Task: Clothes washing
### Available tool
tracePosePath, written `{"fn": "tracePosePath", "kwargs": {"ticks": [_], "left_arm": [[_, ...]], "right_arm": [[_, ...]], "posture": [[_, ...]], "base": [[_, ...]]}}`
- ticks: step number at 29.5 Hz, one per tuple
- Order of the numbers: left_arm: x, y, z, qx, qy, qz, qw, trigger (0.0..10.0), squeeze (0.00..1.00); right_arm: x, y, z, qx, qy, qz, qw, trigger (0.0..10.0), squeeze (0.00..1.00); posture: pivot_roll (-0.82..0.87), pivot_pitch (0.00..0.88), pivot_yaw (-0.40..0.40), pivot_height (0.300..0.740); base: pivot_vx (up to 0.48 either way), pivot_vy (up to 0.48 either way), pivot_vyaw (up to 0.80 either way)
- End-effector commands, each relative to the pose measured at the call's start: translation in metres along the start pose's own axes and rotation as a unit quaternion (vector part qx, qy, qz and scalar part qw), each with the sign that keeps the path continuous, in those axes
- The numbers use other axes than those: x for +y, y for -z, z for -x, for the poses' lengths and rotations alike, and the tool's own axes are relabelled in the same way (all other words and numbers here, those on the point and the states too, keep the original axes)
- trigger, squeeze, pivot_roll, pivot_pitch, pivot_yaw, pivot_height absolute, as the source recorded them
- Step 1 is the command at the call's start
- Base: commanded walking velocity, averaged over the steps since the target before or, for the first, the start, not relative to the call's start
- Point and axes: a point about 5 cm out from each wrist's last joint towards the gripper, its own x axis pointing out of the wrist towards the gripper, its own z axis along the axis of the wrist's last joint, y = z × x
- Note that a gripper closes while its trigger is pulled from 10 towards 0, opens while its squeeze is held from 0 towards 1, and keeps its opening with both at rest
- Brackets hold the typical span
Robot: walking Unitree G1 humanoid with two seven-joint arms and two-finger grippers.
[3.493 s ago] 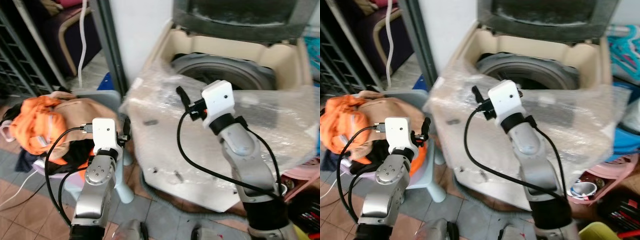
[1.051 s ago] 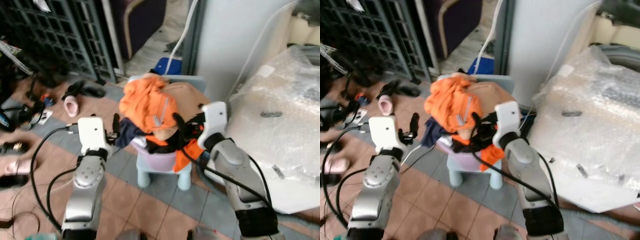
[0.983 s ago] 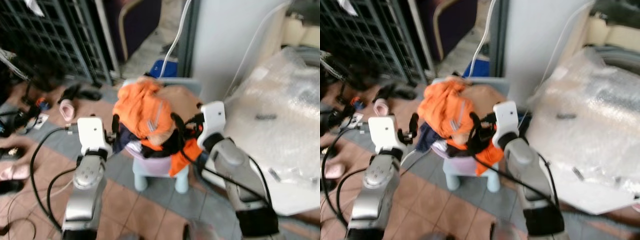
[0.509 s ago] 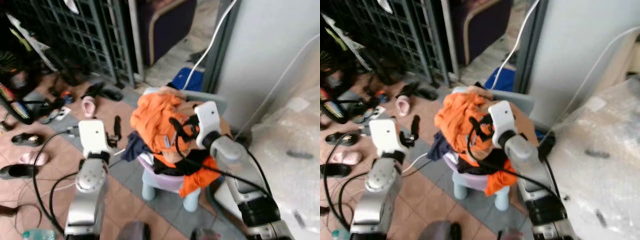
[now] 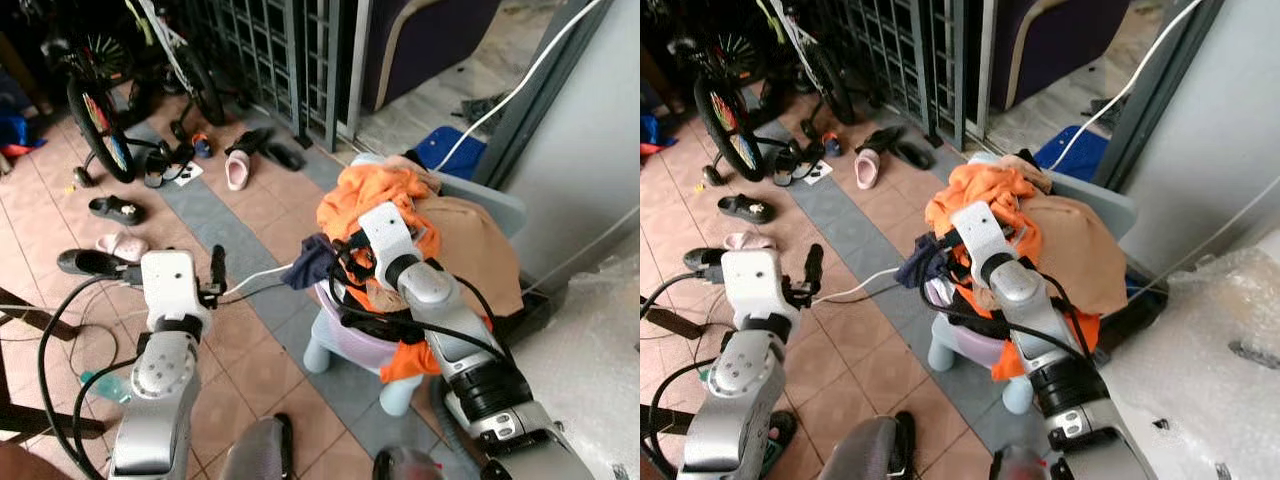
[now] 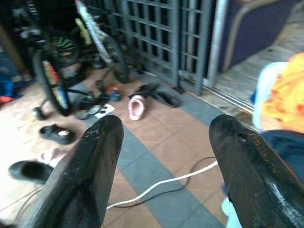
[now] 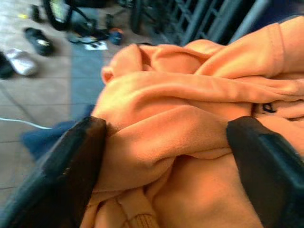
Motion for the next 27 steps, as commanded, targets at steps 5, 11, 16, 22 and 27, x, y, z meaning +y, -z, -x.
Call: {"fn": "tracePosePath", "kwargs": {"ticks": [5,11,16,22,27], "left_arm": [[0.002,0.001,0.0,0.006,0.003,-0.006,1.0,10.0,0.0],[0.0,0.001,0.0,0.008,0.008,-0.009,1.0,10.0,0.0],[0.001,0.003,-0.002,0.014,0.004,-0.006,1.0,10.0,0.0],[0.0,0.004,-0.006,0.015,-0.008,-0.004,1.0,10.0,0.0],[-0.002,0.004,-0.007,0.018,-0.001,0.002,1.0,10.0,0.0]], "right_arm": [[-0.007,0.013,0.002,0.026,0.017,0.03,0.999,0.0,0.0],[-0.001,0.018,0.002,0.033,0.005,0.03,0.999,0.0,0.0],[0.007,0.019,0.002,0.034,-0.016,0.03,0.999,0.0,0.0],[0.02,0.019,0.003,0.031,-0.054,0.026,0.998,0.0,0.0],[0.024,0.021,0.006,0.035,-0.068,0.019,0.997,0.0,0.0]], "posture": [[0.05,0.132,0.043,0.74],[0.06,0.138,0.034,0.74],[0.04,0.139,0.029,0.74],[0.04,0.131,0.015,0.74],[0.03,0.131,0.012,0.74]], "base": [[0.0,0.0,0.0],[0.0,0.0,0.0],[0.0,0.0,0.0],[0.0,0.0,0.0],[0.0,0.0,0.0]]}}
